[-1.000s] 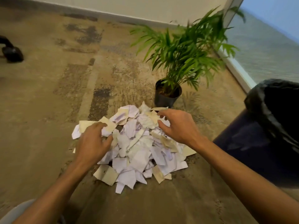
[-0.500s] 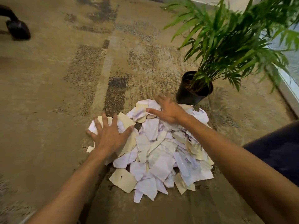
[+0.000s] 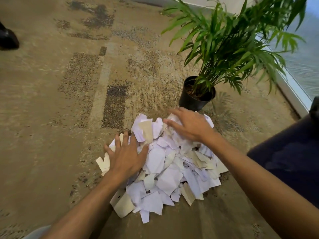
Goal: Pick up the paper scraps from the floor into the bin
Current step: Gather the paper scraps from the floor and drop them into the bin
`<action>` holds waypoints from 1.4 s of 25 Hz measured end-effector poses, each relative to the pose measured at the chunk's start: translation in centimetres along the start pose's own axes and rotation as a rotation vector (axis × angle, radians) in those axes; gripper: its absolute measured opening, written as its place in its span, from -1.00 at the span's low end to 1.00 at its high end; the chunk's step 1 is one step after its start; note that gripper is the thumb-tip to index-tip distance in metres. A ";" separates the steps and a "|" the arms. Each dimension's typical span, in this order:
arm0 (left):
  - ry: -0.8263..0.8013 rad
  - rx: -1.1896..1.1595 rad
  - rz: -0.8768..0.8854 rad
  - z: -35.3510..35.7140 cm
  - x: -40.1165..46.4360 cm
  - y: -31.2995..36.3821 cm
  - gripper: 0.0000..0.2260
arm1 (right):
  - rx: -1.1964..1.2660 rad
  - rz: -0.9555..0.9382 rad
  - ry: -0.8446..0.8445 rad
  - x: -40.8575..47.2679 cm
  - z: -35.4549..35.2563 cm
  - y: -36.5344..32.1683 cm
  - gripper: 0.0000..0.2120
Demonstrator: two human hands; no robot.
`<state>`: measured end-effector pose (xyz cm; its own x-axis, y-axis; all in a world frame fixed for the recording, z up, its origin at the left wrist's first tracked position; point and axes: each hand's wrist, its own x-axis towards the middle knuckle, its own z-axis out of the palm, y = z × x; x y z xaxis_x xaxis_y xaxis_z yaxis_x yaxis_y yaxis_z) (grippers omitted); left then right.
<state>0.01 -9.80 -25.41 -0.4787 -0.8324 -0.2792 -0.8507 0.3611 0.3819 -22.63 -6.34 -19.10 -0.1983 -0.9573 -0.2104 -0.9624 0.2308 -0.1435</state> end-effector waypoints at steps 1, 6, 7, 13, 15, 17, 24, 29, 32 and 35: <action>0.052 0.017 -0.001 -0.1 0.1 0.0 -0.43 | 0.001 0.051 0.027 0.3 -0.5 0.9 -0.30; 0.199 0.046 -0.004 -0.7 0.5 -0.1 -0.32 | 0.042 0.179 -0.205 0.7 1.8 3.9 -0.12; 0.201 0.039 -0.008 -0.7 0.6 -0.2 -0.31 | 0.054 0.205 -0.231 0.3 2.4 4.1 -0.12; 0.202 -0.007 -0.016 -0.6 0.9 -0.7 -0.28 | 0.139 0.294 -0.139 -3.0 1.1 4.1 -0.19; 0.212 -0.052 0.015 -0.6 0.9 -0.8 -0.27 | 0.161 0.352 0.013 -2.7 0.4 5.3 -0.27; 0.213 -0.116 0.077 -0.5 0.9 -0.7 -0.29 | 0.152 0.386 0.079 -1.7 0.5 7.3 -0.33; 0.053 -0.192 0.212 0.7 0.6 0.5 -0.36 | 0.208 0.261 -0.084 -2.9 4.6 7.8 -0.15; 0.085 -0.141 0.235 0.8 -0.4 1.6 -0.40 | 0.232 0.238 0.017 -5.3 3.7 7.2 -0.35; 0.289 -0.120 0.266 0.0 -1.0 2.6 -0.46 | 0.293 0.194 0.284 -7.1 1.4 5.6 -0.40; 0.370 -0.102 0.357 -0.1 -2.1 3.9 -0.44 | 0.204 0.202 0.166 -8.2 0.3 3.1 -0.39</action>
<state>-2.25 -6.71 -23.26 -0.6104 -0.7647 0.2065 -0.6145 0.6217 0.4858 -23.94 2.32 -18.12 -0.4252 -0.8999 -0.0963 -0.8467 0.4332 -0.3089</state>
